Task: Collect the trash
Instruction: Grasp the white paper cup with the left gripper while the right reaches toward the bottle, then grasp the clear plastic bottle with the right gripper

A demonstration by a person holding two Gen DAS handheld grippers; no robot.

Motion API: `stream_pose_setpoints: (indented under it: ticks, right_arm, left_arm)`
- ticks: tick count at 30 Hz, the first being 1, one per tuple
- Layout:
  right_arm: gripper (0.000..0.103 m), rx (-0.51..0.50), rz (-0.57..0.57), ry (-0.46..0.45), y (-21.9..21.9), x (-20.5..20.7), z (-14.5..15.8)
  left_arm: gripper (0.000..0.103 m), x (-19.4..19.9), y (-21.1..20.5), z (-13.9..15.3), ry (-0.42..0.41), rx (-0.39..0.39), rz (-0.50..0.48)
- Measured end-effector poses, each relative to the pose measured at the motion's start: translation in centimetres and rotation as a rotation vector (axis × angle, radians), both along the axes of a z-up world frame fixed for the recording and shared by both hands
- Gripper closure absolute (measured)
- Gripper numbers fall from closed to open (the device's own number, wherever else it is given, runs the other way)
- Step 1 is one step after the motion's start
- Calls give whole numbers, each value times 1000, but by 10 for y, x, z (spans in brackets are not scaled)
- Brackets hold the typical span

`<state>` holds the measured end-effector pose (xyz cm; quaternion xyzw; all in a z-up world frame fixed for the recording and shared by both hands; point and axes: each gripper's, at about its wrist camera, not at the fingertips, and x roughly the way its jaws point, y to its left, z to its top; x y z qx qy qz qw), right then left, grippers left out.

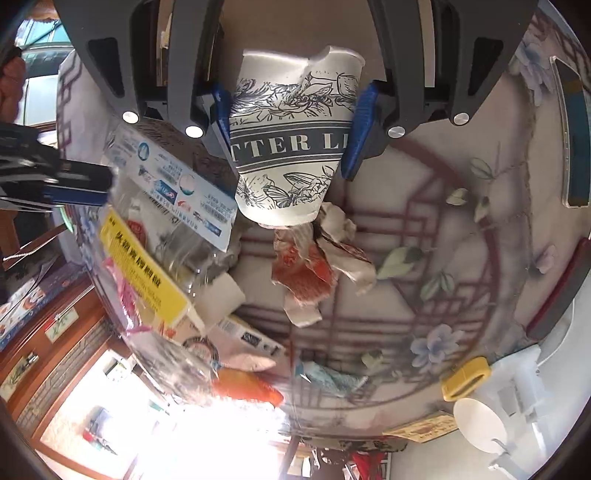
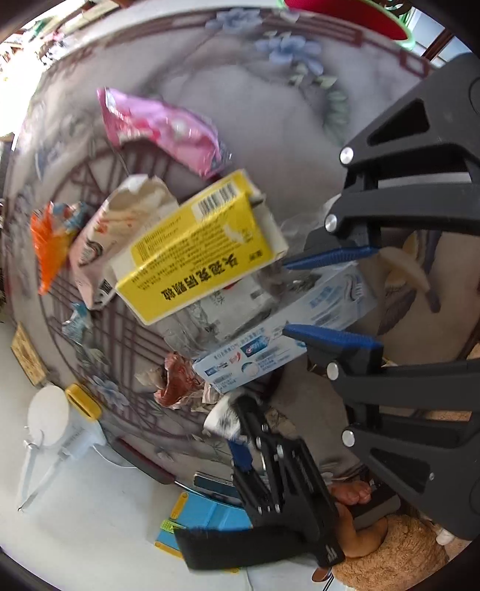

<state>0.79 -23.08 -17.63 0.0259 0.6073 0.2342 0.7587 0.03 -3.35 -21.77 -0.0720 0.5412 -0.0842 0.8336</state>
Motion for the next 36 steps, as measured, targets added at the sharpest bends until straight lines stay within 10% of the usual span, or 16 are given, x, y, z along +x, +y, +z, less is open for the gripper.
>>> stream_pose_setpoints:
  ticks: [9,13,24,33,36]
  right_arm:
    - [71,-99,60,-66,14,38,-4]
    - [35,-158,130,-77,26,46,-9]
    - [19,-392,451,-209,74,54,-6]
    - [16,-544,642,-120,74,80,-49]
    - [36,-438,581,-2,61,84,-51]
  left_arm:
    - [54,1,25,11,-9,-40,61]
    - [54,8,30,10,-2,-48,72]
    - [54,18,33,7,-1,-75,78]
    - [54,20,40,4,3,-89,98]
    - [54,19,44,3,3,-91,115]
